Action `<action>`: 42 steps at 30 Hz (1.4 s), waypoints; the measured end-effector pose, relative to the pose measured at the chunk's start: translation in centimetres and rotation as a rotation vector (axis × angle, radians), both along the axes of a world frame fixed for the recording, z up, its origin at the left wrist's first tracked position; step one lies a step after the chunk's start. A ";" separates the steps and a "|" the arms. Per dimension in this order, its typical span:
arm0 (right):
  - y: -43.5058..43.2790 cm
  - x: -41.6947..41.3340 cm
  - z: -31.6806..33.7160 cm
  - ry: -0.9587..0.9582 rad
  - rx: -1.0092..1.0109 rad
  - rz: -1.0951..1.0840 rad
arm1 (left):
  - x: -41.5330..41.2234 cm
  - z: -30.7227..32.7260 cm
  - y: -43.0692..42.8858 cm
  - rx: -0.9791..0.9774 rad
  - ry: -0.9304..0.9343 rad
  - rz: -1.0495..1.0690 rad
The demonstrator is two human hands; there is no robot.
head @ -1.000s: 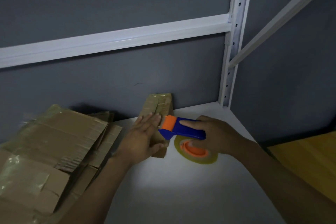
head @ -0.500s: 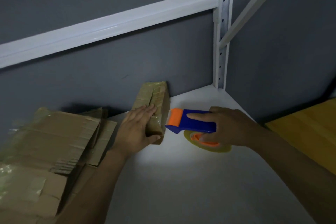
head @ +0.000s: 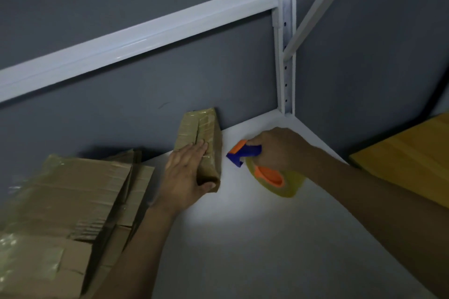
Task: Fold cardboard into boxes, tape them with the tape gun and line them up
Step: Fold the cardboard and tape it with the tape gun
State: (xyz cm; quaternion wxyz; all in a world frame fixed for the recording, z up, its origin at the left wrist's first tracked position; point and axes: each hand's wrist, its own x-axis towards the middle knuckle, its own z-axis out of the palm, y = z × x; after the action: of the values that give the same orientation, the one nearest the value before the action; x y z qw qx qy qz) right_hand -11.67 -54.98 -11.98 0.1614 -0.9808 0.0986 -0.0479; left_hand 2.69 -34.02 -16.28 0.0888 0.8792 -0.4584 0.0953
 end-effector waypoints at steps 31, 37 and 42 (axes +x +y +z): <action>5.5 5.5 -4.3 -0.161 1.858 -0.483 | -0.4 2.8 -1.3 -0.105 0.448 0.292; 7.8 6.5 -6.0 -0.195 1.758 -0.552 | 0.5 1.7 -1.1 -0.024 0.415 0.264; 8.4 6.1 -7.9 -0.068 1.537 -0.592 | -0.2 2.5 -1.2 -0.076 0.446 0.292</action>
State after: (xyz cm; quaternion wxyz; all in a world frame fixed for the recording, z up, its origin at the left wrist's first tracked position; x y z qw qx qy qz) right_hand -5.53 -46.56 -19.86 0.7713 -0.5281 0.3533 -0.0372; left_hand 2.52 -35.24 -13.76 0.2058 0.9313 -0.2919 -0.0721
